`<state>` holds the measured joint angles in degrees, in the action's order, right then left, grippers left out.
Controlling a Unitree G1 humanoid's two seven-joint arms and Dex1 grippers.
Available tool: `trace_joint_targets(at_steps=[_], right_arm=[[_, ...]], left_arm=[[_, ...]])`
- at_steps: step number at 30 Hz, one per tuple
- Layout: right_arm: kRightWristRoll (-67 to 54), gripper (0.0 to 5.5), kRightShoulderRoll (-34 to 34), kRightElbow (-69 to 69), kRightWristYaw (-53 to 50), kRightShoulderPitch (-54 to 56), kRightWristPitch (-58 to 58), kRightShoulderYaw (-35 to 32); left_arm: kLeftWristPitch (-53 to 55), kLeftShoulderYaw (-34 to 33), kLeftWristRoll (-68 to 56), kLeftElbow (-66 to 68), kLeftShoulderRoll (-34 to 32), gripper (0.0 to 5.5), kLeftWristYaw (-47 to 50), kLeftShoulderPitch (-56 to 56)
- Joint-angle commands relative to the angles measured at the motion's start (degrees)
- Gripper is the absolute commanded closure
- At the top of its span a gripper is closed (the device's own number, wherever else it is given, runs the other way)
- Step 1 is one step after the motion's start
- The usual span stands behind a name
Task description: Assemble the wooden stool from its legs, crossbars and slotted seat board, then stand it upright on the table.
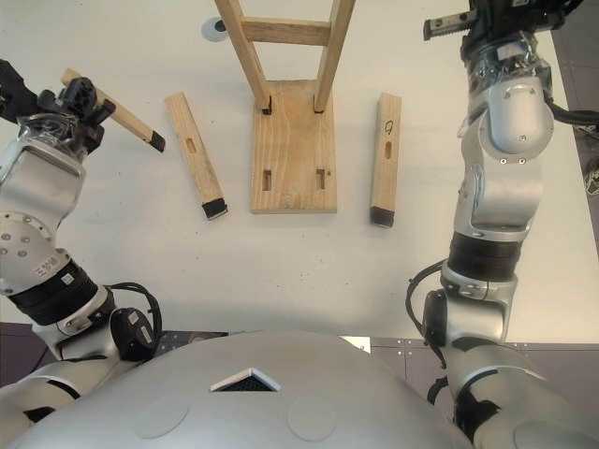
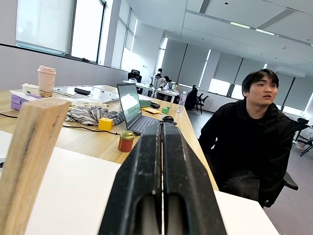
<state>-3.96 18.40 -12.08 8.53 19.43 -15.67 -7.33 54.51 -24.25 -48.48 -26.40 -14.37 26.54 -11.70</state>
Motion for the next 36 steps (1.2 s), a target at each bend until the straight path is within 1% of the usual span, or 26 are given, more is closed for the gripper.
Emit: trace_joint_targets(at_steps=[1, 3, 5, 9, 14, 22, 24, 26, 30, 32, 34, 36], right_arm=[[0.6, 5.50, -1.5, 1.7, 0.3, 0.5, 1.6, 1.9], [0.8, 5.50, -1.6, 2.8, 0.9, 1.0, 2.9, 3.3], [0.8, 5.50, -1.6, 3.7, 1.2, 1.4, 4.0, 4.2], [0.7, 5.50, -2.1, 5.6, 1.5, 1.8, 5.2, 4.3], [0.9, 5.50, -2.1, 8.0, 1.6, 2.4, 6.2, 4.6], [0.9, 5.50, -2.0, 9.7, 1.4, 1.7, 6.9, 4.6], [0.9, 5.50, -1.9, 10.2, 1.4, 1.8, 6.9, 4.4], [0.9, 5.50, -1.8, 10.0, 1.3, 1.5, 6.8, 4.3], [0.7, 5.50, -1.3, 8.3, 0.7, -0.6, 6.6, 3.0], [0.8, 5.50, -1.3, 7.5, 0.2, -1.8, 6.3, 2.4], [0.8, 5.50, -1.5, 7.2, 0.1, -2.2, 6.4, 2.3], [0.9, 5.50, -1.5, 7.6, 0.2, -1.8, 6.6, 2.5]], left_arm=[[-7.6, 5.6, 9.1, 6.9, -1.7, 5.13, -6.8, 0.0], [-14.2, 8.5, 15.5, 13.6, -3.3, 5.13, -11.5, -0.2], [-19.2, 9.5, 19.6, 19.5, -3.8, 5.13, -15.0, -0.9], [-27.7, 9.9, 24.1, 32.3, -1.6, 5.13, -19.1, -5.2], [-34.9, 9.4, 26.3, 45.5, 1.8, 5.13, -20.9, -14.2], [-41.9, 6.7, 25.5, 54.4, 5.9, 5.13, -22.6, -22.2], [-41.3, 5.3, 24.2, 52.1, 6.2, 5.13, -22.6, -21.5], [-37.8, 4.3, 22.3, 44.7, 6.1, 5.13, -22.1, -18.0], [-22.5, 4.1, 14.3, 17.5, 8.3, 5.13, -17.6, -2.9], [-17.6, 3.4, 10.6, 8.7, 9.8, 5.13, -14.5, 1.3], [-15.1, 3.2, 8.3, 4.2, 10.9, 5.13, -12.9, 3.1], [-13.8, 2.4, 5.4, 3.5, 12.1, 5.13, -12.5, 3.9]])
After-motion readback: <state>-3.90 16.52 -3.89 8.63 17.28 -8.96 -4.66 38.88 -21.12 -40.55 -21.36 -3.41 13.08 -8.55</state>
